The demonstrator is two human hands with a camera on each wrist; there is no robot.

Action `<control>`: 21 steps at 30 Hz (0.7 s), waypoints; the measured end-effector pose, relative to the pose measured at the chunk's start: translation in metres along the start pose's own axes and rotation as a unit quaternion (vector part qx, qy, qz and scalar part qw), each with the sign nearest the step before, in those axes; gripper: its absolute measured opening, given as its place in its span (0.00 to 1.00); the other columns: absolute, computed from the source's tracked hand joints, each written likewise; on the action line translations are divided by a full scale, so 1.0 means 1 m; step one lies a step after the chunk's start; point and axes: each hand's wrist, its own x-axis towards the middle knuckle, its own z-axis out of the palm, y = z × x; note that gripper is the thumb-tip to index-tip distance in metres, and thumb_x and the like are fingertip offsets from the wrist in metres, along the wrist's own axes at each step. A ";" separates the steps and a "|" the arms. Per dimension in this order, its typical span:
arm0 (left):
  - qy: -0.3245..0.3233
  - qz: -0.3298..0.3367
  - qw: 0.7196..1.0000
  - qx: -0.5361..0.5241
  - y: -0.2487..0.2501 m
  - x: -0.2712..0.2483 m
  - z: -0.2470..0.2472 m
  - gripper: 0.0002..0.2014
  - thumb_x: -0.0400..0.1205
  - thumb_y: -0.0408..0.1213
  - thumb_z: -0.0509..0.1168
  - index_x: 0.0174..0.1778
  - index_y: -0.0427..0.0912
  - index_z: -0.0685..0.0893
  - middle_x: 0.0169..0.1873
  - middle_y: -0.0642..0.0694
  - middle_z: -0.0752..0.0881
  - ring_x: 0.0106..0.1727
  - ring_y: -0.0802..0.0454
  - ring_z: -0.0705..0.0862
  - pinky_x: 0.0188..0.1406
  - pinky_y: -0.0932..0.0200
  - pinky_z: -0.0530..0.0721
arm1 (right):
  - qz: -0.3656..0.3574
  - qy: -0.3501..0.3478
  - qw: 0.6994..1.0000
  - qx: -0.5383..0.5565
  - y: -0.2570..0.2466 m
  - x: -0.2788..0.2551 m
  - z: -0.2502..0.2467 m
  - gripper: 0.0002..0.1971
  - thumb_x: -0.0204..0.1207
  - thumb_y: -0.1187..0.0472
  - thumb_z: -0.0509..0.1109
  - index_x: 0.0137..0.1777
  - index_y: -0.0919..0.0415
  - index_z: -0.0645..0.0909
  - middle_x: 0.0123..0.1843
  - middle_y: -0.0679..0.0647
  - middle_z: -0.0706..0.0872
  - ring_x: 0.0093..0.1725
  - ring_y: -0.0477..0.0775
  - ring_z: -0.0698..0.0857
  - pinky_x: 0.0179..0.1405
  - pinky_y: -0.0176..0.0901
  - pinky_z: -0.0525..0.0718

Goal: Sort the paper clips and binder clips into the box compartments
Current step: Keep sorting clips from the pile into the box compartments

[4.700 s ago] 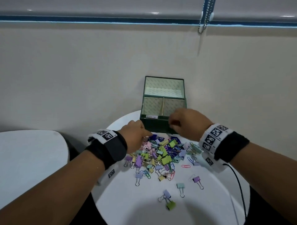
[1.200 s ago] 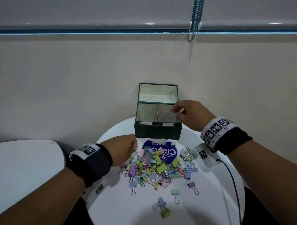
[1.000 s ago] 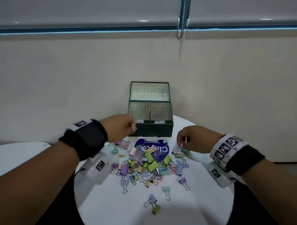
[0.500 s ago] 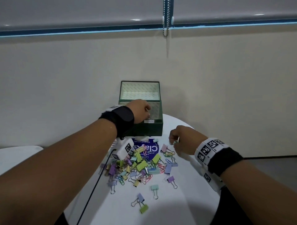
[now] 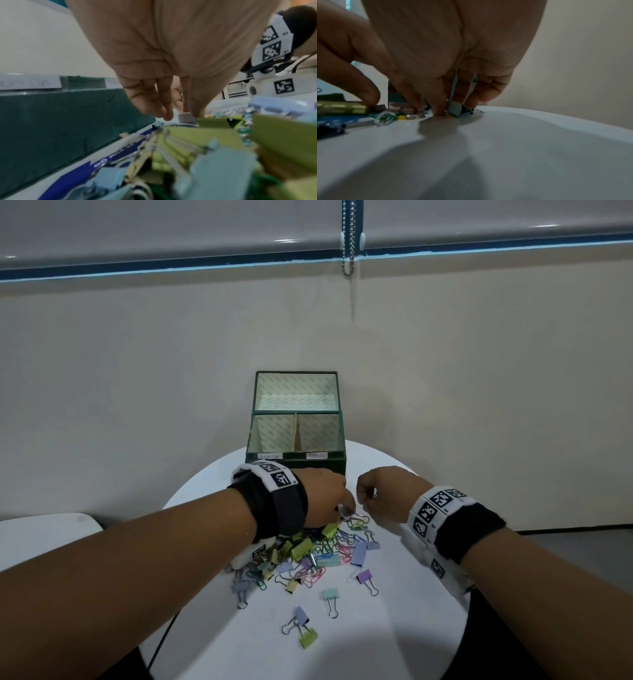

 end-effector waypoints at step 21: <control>0.008 0.002 0.999 0.031 -0.002 -0.026 0.000 0.18 0.78 0.62 0.66 0.58 0.57 0.87 0.48 0.53 0.80 0.53 0.51 0.80 0.49 0.52 0.84 | -0.084 -0.002 0.995 0.057 -0.010 -0.007 -0.010 0.16 0.76 0.71 0.59 0.38 0.48 0.77 0.42 0.46 0.85 0.44 0.52 0.82 0.49 0.46 0.82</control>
